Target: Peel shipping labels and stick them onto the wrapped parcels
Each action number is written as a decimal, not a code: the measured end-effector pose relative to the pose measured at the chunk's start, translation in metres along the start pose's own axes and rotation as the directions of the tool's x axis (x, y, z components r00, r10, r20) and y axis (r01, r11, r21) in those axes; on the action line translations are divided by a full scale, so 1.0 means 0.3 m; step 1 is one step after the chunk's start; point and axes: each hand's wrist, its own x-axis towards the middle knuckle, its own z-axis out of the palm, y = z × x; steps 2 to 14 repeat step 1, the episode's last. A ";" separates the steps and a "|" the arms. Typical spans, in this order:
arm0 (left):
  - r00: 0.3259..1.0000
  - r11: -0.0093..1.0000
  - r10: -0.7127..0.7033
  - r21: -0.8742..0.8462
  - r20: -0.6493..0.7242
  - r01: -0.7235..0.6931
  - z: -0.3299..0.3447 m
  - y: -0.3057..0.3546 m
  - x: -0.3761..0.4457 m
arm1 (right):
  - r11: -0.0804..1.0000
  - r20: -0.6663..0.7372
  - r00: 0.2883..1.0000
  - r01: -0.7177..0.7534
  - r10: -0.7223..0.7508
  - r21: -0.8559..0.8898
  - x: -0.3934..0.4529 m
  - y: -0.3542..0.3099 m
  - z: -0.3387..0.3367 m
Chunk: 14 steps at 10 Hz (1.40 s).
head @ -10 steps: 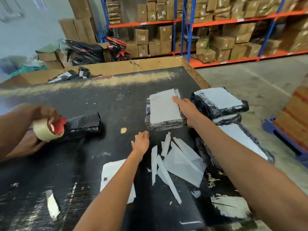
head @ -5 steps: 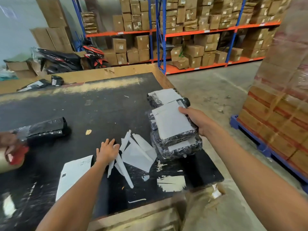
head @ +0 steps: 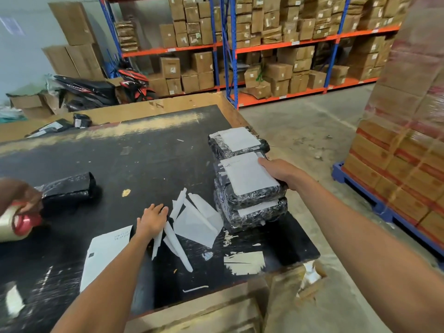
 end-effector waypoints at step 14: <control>0.971 0.983 0.056 -0.159 -0.233 -0.095 0.003 -0.022 -0.045 | 0.986 -0.126 0.979 0.157 -0.163 -0.056 -0.063 -0.013 -0.053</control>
